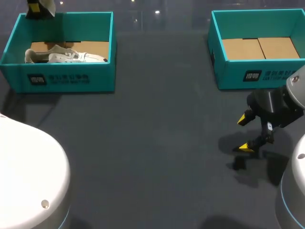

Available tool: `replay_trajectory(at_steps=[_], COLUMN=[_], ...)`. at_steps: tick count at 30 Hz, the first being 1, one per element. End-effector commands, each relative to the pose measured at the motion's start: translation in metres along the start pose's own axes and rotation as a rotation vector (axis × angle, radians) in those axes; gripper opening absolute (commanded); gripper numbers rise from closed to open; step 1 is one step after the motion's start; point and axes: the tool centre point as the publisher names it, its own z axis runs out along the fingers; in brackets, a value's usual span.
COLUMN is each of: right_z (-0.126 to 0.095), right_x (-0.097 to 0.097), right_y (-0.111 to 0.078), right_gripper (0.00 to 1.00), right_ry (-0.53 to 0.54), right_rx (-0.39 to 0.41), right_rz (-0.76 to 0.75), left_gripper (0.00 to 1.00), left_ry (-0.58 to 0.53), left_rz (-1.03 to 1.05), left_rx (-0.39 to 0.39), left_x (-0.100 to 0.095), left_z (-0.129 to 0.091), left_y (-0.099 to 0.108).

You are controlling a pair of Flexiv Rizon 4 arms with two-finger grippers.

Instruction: Take the shoe out of the shoebox, open the shoe tongue, remove and reinsert the insole, then place the shoe into the shoebox

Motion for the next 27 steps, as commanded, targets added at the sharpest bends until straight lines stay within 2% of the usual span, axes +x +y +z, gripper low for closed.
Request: replay_trajectory(at_steps=[1, 2, 4, 6, 7, 11, 13, 16, 18, 20, 22, 23, 27], right_z=[0.000, 0.000, 0.000, 0.000, 0.000, 0.000, 0.000, 0.000, 0.000, 0.000, 0.000, 0.000, 0.000], right_x=[0.002, 0.002, 0.002, 0.002, 0.002, 0.002, 0.002, 0.002, 0.002, 0.002, 0.002, 0.002, 0.002], right_y=[0.000, 0.000, 0.000, 0.000, 0.000, 0.000, 0.000, 0.000, 0.000, 0.000, 0.000, 0.000, 0.000], right_gripper=[1.00, 1.00, 1.00, 1.00, 1.00, 1.00, 1.00, 1.00, 1.00, 1.00, 1.00, 1.00, 1.00], right_ry=[-0.004, -0.004, -0.004, -0.004, -0.004, -0.004, -0.004, -0.004, -0.004, -0.004, -0.004, -0.004, -0.004], right_rx=[0.003, 0.003, 0.003, 0.003, 0.003, 0.003, 0.003, 0.003, 0.003, 0.003, 0.003, 0.003, 0.003], right_rz=[0.000, 0.000, 0.000, 0.000, 0.000, 0.000, 0.000, 0.000, 0.000, 0.000, 0.000, 0.000, 0.000], left_gripper=[0.00, 0.00, 0.00, 0.00, 0.00, 0.00, 0.00, 0.00, 0.00, 0.00, 0.00, 0.00, 0.00], left_ry=[0.001, -0.024, 0.014, 0.002, 0.019, 0.011, -0.020, -0.010, 0.017, 0.025, -0.058, -0.137, -0.137], left_rz=[0.002, 0.032, 0.058, 0.055, 0.078, 0.125, 0.151, 0.212, 0.339, 0.487, 0.692, 0.797, 0.797], left_rx=[-0.001, -0.003, 0.014, 0.006, 0.030, -0.001, -0.034, -0.038, -0.064, -0.125, -0.197, -0.274, -0.274], left_x=[0.000, -0.006, -0.024, -0.041, -0.049, -0.067, -0.068, -0.072, -0.073, -0.071, -0.062, -0.056, -0.056], left_z=[-0.003, -0.002, 0.001, 0.001, 0.001, 0.002, 0.003, 0.004, 0.006, 0.008, 0.010, 0.014, 0.014], left_y=[0.001, 0.005, 0.016, 0.030, 0.037, 0.055, 0.060, 0.068, 0.070, 0.073, 0.080, 0.086, 0.086])
